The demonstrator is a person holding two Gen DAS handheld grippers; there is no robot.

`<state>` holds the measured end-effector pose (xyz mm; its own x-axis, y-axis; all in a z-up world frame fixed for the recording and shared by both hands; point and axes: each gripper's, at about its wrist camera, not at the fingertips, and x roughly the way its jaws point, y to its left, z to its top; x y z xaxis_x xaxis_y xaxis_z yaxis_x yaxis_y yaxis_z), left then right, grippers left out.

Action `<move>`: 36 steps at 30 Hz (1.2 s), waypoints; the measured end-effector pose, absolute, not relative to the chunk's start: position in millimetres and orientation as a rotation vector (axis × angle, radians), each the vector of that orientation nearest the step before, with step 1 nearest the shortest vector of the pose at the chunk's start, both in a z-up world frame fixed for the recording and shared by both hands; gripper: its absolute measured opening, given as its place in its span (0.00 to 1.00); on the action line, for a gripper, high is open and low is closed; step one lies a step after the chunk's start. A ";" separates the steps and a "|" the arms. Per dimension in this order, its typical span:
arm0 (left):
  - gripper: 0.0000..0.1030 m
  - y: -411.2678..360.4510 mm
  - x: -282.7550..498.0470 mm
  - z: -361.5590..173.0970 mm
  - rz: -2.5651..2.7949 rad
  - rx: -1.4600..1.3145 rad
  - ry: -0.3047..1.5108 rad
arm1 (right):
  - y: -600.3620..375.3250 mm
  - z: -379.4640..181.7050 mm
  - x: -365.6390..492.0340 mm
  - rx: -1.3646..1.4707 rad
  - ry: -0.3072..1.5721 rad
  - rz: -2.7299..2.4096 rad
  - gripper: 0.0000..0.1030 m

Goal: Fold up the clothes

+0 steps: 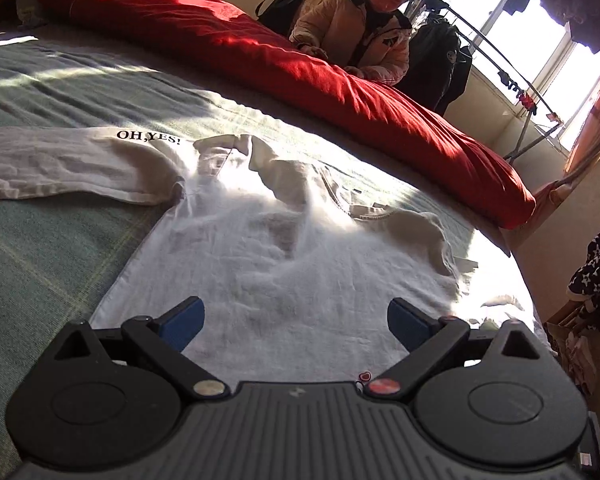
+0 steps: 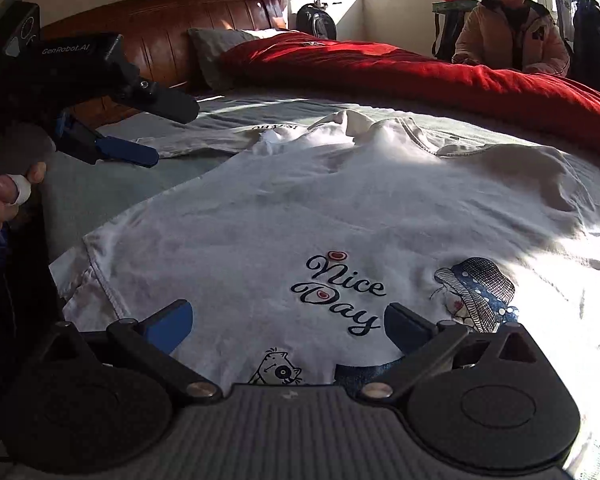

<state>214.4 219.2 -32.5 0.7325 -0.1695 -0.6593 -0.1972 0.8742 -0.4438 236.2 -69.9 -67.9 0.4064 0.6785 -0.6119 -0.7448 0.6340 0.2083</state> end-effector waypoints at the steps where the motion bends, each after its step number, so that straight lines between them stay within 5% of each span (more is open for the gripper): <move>1: 0.95 223.3 229.1 -36.1 0.027 -0.535 0.760 | -72.5 -76.3 240.9 -0.058 0.748 0.900 1.00; 9: 0.94 256.7 346.4 -65.1 0.117 -0.657 0.777 | -97.4 -85.4 231.2 -0.015 0.682 0.964 1.00; 17: 0.89 281.0 354.4 -76.1 0.243 -0.572 0.695 | -98.4 -86.0 230.5 -0.013 0.675 0.969 1.00; 21: 0.86 264.5 357.3 -61.6 0.459 -0.303 0.713 | -98.5 -81.2 227.6 -0.047 0.669 0.946 1.00; 30: 0.91 229.4 366.5 -43.0 -0.007 -0.591 0.761 | -121.0 -67.1 235.4 -0.017 0.616 0.869 1.00; 36: 0.91 226.3 417.1 -78.9 0.108 -0.469 0.775 | -122.7 -76.0 244.7 -0.007 0.659 0.841 1.00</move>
